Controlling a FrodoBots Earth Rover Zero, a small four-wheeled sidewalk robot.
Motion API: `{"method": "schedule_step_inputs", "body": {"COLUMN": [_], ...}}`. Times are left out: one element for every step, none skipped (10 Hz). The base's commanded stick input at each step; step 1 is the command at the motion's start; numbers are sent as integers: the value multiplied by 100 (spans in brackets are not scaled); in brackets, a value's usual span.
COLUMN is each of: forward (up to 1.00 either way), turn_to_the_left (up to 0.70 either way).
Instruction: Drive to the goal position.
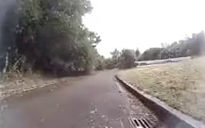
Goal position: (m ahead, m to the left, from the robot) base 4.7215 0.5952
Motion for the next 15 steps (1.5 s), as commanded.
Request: {"method": "schedule_step_inputs", "body": {"forward": [70, 70, 70, 70, 70, 70, 70, 70, 70, 70, 70, 70, 70, 70, 70], "turn_to_the_left": [0, 0, 0, 0, 0, 0, 0, 0, 0, 3, 7, 11, 0, 0, 0]}}
